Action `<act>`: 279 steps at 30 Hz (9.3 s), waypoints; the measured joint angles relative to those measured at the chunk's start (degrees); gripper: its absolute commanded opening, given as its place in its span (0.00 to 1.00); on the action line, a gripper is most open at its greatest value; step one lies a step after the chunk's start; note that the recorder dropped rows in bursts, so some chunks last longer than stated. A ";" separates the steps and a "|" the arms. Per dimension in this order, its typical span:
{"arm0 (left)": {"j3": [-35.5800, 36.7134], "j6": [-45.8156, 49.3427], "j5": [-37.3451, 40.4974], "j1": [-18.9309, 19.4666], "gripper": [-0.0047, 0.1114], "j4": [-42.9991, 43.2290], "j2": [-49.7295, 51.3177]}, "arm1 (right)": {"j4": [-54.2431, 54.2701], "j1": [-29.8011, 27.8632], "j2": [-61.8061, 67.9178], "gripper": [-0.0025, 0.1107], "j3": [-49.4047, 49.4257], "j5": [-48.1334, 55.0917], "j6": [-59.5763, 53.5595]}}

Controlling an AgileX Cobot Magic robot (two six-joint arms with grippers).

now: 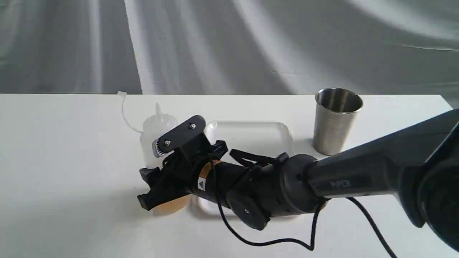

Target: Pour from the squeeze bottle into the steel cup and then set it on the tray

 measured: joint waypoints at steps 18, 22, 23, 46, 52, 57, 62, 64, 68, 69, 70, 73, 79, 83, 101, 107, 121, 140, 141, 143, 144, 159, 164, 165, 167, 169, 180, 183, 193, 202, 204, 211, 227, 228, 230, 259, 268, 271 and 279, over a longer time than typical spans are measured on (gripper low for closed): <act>0.00 0.00 0.00 0.00 0.04 0.00 0.00 | -0.48 1.58 -5.28 0.02 0.00 8.58 0.00; 0.00 0.00 0.00 0.00 0.04 0.00 0.00 | -2.38 0.57 -10.15 0.02 0.00 12.79 0.00; 0.00 0.00 0.00 0.00 0.04 0.00 0.00 | -2.94 0.23 -11.40 0.02 0.00 13.85 0.00; 0.00 0.00 0.00 0.00 0.04 0.00 0.00 | -26.99 -21.12 -44.30 0.02 13.44 41.41 20.05; 0.00 0.00 0.00 0.00 0.04 0.00 0.00 | -33.51 -30.55 -52.26 0.02 18.52 47.59 20.89; 0.00 0.00 0.00 0.00 0.04 0.00 0.00 | -39.40 -37.27 -53.46 0.02 18.88 55.01 20.98; 0.00 0.00 0.00 0.00 0.04 0.00 0.00 | -44.63 -40.10 -53.46 0.02 18.88 56.24 21.23; 0.00 0.00 0.00 0.00 0.04 0.00 0.00 | -47.18 -40.10 -52.89 0.02 18.88 55.72 22.09; 0.00 0.00 0.00 0.00 0.04 0.00 0.00 | -51.67 -40.10 -49.51 0.02 18.88 54.83 24.53; 0.00 0.00 0.00 0.00 0.04 0.00 0.00 | -52.41 -40.10 -48.59 0.02 18.88 54.69 25.06; 0.00 0.00 0.00 0.00 0.04 0.00 0.00 | -53.46 -40.10 -47.47 0.02 18.88 54.70 25.55; 0.00 0.00 0.00 0.00 0.04 0.00 0.00 | -57.51 -40.10 -44.99 0.02 18.88 54.59 27.76; 0.00 0.00 0.00 0.00 0.04 0.00 0.00 | -67.28 -40.10 -43.31 0.02 18.88 53.84 32.80; 0.00 0.00 0.00 0.00 0.04 0.00 0.00 | -68.38 -40.10 -42.46 0.02 17.67 53.58 33.31; 0.00 0.00 0.00 0.00 0.04 0.00 0.00 | -90.20 -32.03 -32.70 0.02 10.23 67.39 36.08; 0.00 0.00 0.00 0.00 0.04 0.00 0.00 | -91.07 -29.37 -29.70 0.02 10.23 71.50 39.80; 0.00 0.00 0.00 0.00 0.04 0.00 0.00 | -91.07 -27.85 -25.07 0.02 10.23 77.80 45.04; 0.00 0.00 0.00 0.00 0.04 0.00 0.00 | -90.99 -27.85 -21.56 0.02 3.31 79.13 39.19; 0.00 0.00 0.00 0.00 0.04 0.00 0.00 | -91.13 -27.85 -21.16 0.02 2.94 79.13 37.22; 0.00 0.00 0.00 0.00 0.04 0.00 0.00 | -91.13 -27.85 -20.47 0.02 2.85 79.13 35.40; 0.00 0.00 0.00 0.00 0.04 0.00 0.00 | -91.13 -27.85 -20.23 0.02 2.85 79.13 34.47; 0.00 0.00 0.00 0.00 0.04 0.00 0.00 | -91.13 -27.85 -19.55 0.02 2.85 79.23 21.94; 0.00 0.00 0.00 0.00 0.04 0.00 0.00 | -91.13 -27.85 -19.55 0.02 2.85 80.43 18.72; 0.00 0.00 0.00 0.00 0.04 0.00 0.00 | -91.13 -27.85 -19.55 0.02 2.85 80.54 18.60; 0.00 0.00 0.00 0.00 0.04 0.00 0.00 | -91.13 -27.85 -19.55 0.02 2.85 80.79 18.35; 0.00 0.00 0.00 0.00 0.04 0.00 0.00 | -91.13 -27.85 -19.55 0.02 2.85 80.88 18.18; 0.00 0.00 0.00 0.00 0.04 0.00 0.00 | -91.13 -27.85 -19.55 0.02 2.85 82.74 8.29; 0.00 0.00 0.00 0.00 0.04 0.00 0.00 | -91.13 -27.85 -19.55 0.02 2.85 83.00 6.78; 0.00 0.00 0.00 0.00 0.04 0.00 0.00 | -91.13 -27.85 -19.55 0.02 2.85 83.38 5.84; 0.00 0.00 0.00 0.00 0.04 0.00 0.00 | -91.13 -27.76 -19.55 0.02 2.85 83.38 5.74; 0.00 0.00 0.00 0.00 0.04 0.00 0.00 | -91.13 -27.76 -19.55 0.02 2.85 83.38 5.74; 0.00 0.00 0.00 0.00 0.04 0.00 0.00 | -91.13 -27.76 -19.55 0.02 2.85 83.38 5.74; 0.00 0.00 0.00 0.00 0.04 0.00 0.00 | -91.13 -27.76 -19.55 0.02 2.85 83.38 2.98; 0.00 0.00 0.00 0.00 0.04 0.00 0.00 | -91.13 -27.76 -19.55 0.02 2.85 83.38 2.98; 0.00 0.00 0.00 0.00 0.04 0.00 0.00 | -91.13 -27.76 -19.55 0.02 2.85 83.38 2.98; 0.00 0.00 0.00 0.00 0.04 0.00 0.00 | -91.13 -27.76 -19.55 0.02 2.85 82.37 1.21; 0.00 0.00 0.00 0.00 0.04 0.00 0.00 | -91.13 -27.76 -19.55 0.02 2.85 82.15 1.21; 0.00 0.00 0.00 0.00 0.04 0.00 0.00 | -91.13 -27.76 -19.55 0.02 2.85 82.15 0.78; 0.00 0.00 0.00 0.00 0.04 0.00 0.00 | -91.21 -27.76 -19.55 0.02 2.85 82.15 0.95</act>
